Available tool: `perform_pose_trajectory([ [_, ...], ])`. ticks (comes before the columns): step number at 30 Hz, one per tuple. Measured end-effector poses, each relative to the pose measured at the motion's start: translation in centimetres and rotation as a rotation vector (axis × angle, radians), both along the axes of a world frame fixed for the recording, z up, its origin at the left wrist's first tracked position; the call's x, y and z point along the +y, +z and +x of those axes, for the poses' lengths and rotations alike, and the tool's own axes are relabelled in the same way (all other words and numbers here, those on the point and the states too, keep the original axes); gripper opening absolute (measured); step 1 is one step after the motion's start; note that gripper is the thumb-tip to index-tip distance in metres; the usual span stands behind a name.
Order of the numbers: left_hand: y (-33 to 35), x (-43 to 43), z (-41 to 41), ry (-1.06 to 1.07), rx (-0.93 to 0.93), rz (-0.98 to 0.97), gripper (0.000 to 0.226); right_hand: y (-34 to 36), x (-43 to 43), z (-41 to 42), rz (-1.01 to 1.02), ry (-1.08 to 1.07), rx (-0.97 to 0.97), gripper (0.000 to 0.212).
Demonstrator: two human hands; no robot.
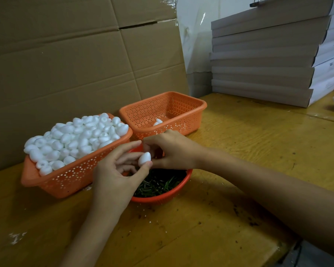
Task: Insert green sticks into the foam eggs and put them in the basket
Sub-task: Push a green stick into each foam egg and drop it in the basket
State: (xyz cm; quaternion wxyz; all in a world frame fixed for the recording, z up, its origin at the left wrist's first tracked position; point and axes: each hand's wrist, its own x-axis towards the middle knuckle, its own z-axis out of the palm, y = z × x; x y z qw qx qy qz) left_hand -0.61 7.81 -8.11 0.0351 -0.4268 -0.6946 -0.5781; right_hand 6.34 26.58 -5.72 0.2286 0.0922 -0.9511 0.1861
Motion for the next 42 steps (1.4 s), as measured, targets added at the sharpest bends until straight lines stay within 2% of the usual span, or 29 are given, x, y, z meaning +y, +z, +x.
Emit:
perform_pose_trajectory([
  [4,-0.17,0.06,0.04,-0.009,0.009,0.019,0.052,-0.02,0.06,-0.06,-0.013,-0.009,-0.013,0.018],
  [11,-0.04,-0.13,0.04,-0.012,0.061,0.003,0.037,0.01,-0.06,-0.08,0.014,-0.018,0.004,0.016],
  [18,-0.05,-0.01,0.04,-0.009,0.018,-0.003,0.027,-0.07,-0.11,-0.03,-0.001,-0.015,0.016,0.018],
  [42,0.2,-0.15,0.43,-0.025,-0.016,0.054,0.027,0.04,-0.14,0.07,-0.002,-0.018,0.005,0.018],
])
